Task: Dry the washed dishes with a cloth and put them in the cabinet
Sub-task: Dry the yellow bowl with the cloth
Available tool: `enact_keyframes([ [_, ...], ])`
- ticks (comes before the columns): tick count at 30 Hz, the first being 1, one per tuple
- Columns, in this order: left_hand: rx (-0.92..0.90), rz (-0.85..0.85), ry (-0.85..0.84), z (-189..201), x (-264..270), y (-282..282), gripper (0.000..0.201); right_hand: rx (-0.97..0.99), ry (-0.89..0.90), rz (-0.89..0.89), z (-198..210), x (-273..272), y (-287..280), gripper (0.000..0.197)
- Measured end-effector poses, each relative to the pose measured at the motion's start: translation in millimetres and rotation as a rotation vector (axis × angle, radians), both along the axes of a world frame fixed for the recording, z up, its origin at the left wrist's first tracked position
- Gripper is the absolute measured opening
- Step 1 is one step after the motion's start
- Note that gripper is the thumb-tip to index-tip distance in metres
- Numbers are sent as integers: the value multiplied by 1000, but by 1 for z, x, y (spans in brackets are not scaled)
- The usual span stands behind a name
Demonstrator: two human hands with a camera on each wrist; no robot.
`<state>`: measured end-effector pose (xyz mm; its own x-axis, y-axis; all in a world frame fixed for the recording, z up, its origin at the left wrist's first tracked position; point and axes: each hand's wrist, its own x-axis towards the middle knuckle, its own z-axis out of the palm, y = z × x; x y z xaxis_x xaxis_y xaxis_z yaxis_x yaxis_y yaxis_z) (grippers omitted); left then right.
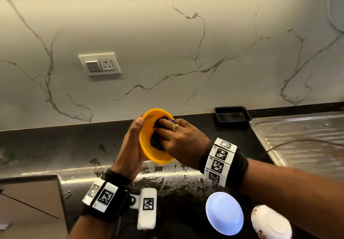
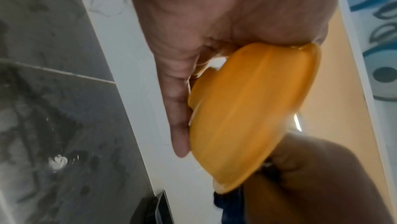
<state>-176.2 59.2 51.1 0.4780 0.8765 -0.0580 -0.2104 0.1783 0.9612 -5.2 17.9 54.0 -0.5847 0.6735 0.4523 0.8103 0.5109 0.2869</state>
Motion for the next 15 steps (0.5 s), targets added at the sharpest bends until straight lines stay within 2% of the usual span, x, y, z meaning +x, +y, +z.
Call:
enact_keyframes([
  [2,61,87,11,-5,1,4,83,-298,241,-53,1,-6,-7,35],
  [4,160,162,18,-12,2,5,63,-653,642,-132,2,-11,-11,44],
  [5,180,170,7,-15,4,4,59,-769,873,-143,3,-13,-12,44],
  [8,200,149,-93,-23,11,-5,73,-876,1611,-35,6,-18,-12,33],
  [9,200,147,-119,-24,13,-8,78,-905,1808,12,7,-19,-11,35],
  [10,198,151,-128,-24,15,-10,81,-913,1928,56,9,-20,-10,38],
  [12,178,155,-100,-22,18,-10,87,-894,1932,144,9,-25,-12,42],
  [15,142,166,-73,-17,15,-2,87,-880,1670,198,4,-23,-16,39],
])
